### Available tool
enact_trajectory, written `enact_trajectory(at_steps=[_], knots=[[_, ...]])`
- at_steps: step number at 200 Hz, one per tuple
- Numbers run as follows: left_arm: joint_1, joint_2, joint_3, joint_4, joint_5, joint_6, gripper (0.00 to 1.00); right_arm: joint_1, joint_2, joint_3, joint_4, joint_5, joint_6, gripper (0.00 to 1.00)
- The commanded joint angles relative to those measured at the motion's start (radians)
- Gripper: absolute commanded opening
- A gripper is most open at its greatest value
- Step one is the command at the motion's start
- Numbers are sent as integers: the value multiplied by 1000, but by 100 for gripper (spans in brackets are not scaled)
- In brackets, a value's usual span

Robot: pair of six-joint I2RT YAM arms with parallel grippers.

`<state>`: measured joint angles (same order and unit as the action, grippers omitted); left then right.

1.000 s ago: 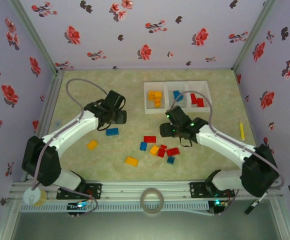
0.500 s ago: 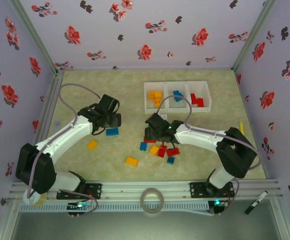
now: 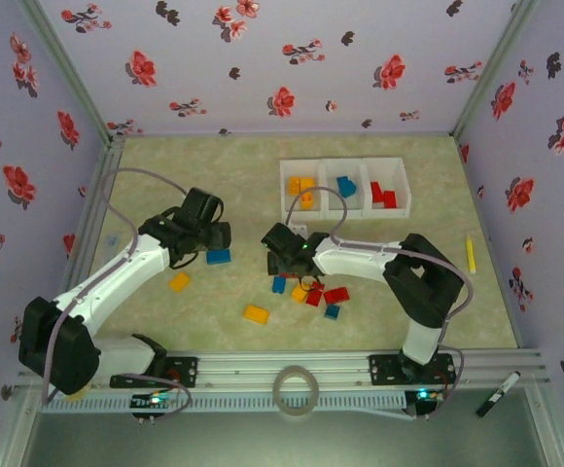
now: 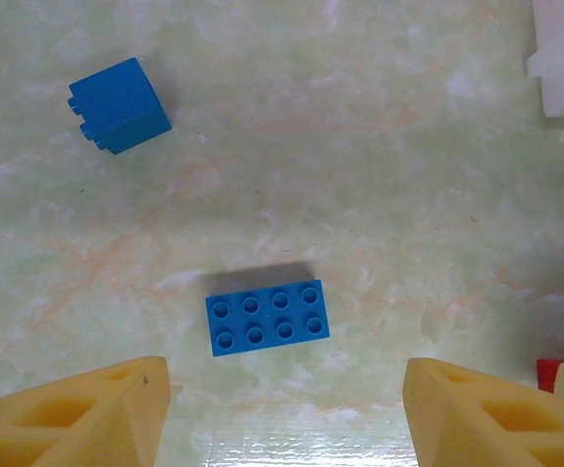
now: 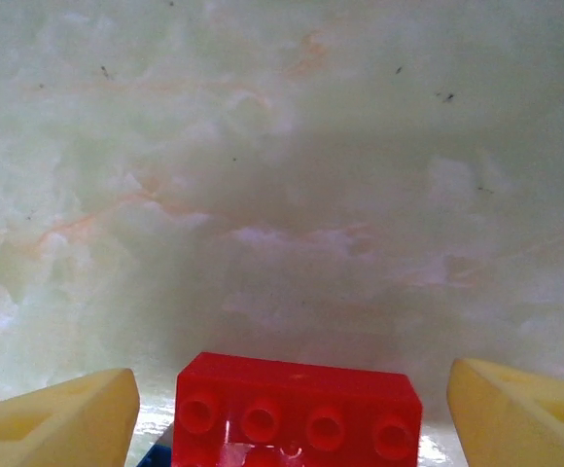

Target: Sort the legos into containers by color

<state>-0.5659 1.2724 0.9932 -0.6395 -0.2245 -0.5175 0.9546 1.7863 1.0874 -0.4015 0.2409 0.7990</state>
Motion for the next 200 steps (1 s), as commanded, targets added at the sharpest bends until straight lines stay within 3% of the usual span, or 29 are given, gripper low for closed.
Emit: enact_trajectory(at_steps=[1, 60, 155, 200], knots=[[9, -28, -13, 0, -1, 0, 65, 15, 24, 28, -42, 38, 43, 83], [11, -38, -19, -3, 2, -1, 65, 15, 34, 24, -63, 57, 62, 79], [12, -59, -23, -17, 2, -12, 65, 12, 45, 37, -72, 48, 30, 58], [12, -75, -18, -20, 14, -18, 66, -77, -53, 51, -104, 79, -63, 52]])
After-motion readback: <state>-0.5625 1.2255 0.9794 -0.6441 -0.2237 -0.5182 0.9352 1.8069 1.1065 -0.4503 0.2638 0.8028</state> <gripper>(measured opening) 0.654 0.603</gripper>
